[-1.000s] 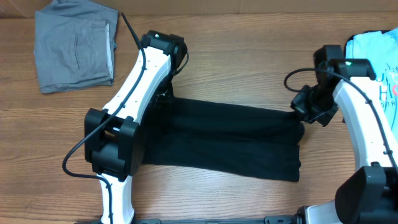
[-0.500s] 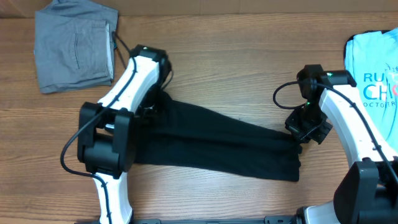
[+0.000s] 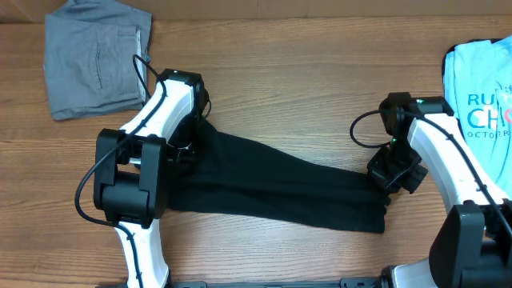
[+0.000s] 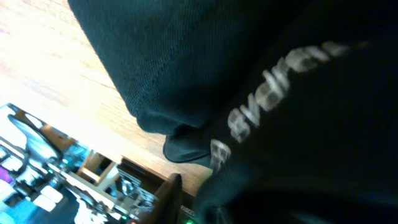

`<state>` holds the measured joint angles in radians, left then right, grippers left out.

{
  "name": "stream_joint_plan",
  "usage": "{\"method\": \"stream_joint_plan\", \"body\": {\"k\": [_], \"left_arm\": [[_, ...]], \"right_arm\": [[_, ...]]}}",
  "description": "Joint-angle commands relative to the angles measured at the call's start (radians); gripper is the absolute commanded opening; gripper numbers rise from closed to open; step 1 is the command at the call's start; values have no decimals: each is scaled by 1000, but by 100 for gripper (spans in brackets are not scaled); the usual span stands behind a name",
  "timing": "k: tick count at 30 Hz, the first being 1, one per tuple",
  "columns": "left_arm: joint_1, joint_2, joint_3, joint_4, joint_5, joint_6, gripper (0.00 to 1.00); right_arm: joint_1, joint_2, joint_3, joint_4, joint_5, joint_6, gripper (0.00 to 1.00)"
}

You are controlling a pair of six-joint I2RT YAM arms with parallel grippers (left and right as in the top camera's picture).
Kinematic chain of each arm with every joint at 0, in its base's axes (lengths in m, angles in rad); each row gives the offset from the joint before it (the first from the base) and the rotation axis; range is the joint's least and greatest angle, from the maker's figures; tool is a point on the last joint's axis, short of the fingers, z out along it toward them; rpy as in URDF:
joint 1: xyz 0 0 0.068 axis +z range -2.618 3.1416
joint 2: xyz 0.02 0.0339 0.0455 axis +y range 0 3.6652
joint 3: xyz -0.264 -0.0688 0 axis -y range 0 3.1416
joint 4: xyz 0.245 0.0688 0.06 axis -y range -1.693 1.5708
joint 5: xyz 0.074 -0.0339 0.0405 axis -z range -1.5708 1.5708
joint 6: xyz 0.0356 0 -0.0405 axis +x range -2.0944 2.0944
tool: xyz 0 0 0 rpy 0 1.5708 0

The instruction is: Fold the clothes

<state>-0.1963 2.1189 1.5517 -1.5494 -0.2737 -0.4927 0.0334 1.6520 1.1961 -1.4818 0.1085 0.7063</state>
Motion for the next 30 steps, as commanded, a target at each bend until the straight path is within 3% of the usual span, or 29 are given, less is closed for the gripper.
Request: {"method": "stream_joint_plan", "body": {"k": [1, 2, 3, 4, 5, 6, 9, 15, 21, 22, 26, 29, 30], "left_arm": [[0, -14, -12, -14, -6, 23, 41], [0, -14, -12, -29, -5, 25, 57], [0, -14, -12, -36, -5, 25, 70], [0, -14, -12, -39, -1, 25, 78], [0, -14, -12, -39, 7, 26, 84], [0, -14, -12, -39, 13, 34, 94], [0, -14, -11, -35, 29, 42, 96], [-6, -25, 68, -74, 58, 60, 84], [-37, -153, 216, -90, 122, 68, 80], [-43, -176, 231, -74, 153, 78, 77], [-81, -251, 236, 49, 369, 235, 37], [-114, -239, 232, 92, 405, 253, 9], [-123, -226, 224, 109, 406, 253, 4]], "right_arm": [[-1, -13, -13, -10, 29, 0, 10], [-1, -13, -12, -19, 22, 0, 49], [-1, -13, -12, -21, 15, 0, 80], [-1, -13, -12, -21, 5, 0, 95], [-1, -13, -12, -19, 0, 0, 100], [-1, -13, -12, -16, -3, 0, 100], [-1, -13, -12, -12, -5, 0, 100], [-1, -13, -12, 105, -131, -125, 100], [0, -13, -12, 207, -253, -214, 100], [0, -13, -12, 215, -253, -214, 99], [0, -13, -13, 257, -254, -214, 92], [9, -13, -28, 294, -273, -213, 68], [16, -13, -40, 309, -282, -213, 60]]}}
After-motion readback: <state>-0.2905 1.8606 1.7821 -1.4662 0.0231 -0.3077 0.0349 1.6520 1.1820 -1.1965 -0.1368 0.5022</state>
